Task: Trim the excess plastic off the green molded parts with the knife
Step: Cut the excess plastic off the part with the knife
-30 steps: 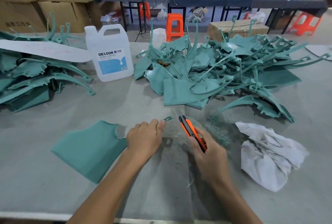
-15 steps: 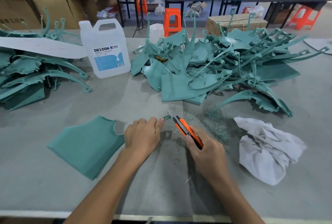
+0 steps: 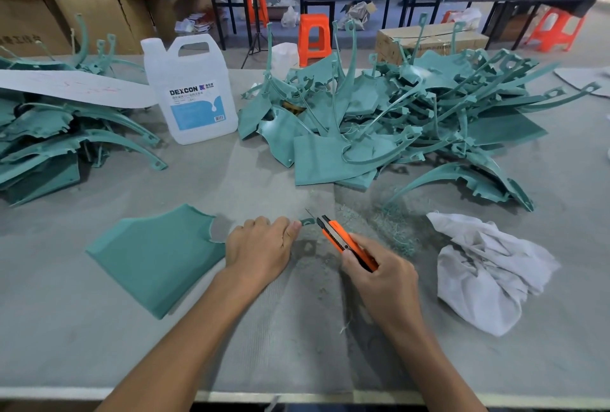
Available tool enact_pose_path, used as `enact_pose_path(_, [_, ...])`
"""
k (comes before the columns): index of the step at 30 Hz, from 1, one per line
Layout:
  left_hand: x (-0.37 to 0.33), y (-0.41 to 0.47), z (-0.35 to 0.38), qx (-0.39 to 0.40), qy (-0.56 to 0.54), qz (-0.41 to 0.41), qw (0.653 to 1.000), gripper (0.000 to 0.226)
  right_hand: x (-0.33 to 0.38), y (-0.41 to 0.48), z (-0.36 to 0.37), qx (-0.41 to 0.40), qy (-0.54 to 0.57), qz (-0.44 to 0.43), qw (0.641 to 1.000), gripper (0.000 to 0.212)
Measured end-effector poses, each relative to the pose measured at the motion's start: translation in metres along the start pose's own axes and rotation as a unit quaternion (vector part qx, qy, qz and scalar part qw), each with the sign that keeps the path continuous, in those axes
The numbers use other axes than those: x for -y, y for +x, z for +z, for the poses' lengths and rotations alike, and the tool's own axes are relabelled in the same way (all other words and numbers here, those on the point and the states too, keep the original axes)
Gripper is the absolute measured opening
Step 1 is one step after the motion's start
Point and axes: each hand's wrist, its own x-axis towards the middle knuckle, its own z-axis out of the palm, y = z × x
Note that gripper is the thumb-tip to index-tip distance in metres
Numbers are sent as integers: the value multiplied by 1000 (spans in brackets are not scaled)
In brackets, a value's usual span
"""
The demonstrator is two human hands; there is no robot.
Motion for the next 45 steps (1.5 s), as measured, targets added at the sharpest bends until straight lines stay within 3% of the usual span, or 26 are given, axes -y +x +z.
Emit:
enact_pose_path(16, [-1, -3, -3, -2, 10, 7, 1000, 61, -2, 0, 5, -55, -37, -30, 997, 27])
enact_pose_path(22, [1, -3, -2, 12, 24, 11, 1000, 56, 1, -4, 4, -75, -37, -47, 995, 34])
enact_pose_path(31, [-8, -1, -6, 30, 28, -11, 999, 47, 3, -10, 11, -76, -168, -156, 970, 36])
enact_pose_path(36, [-9, 0, -7, 28, 43, -5, 999, 50, -1, -7, 9, -97, -146, -100, 979, 34])
enact_pose_path(40, [-9, 1, -9, 30, 49, -4, 998, 50, 1, -10, 10, -69, -170, -130, 974, 35])
enact_pose_path(43, [-9, 0, -11, 38, 42, -5, 998, 52, -3, -3, 8, -66, -134, -45, 988, 37])
enact_pose_path(45, [-9, -3, -13, 33, 16, -8, 999, 52, -3, -3, 8, -72, -110, -40, 991, 39])
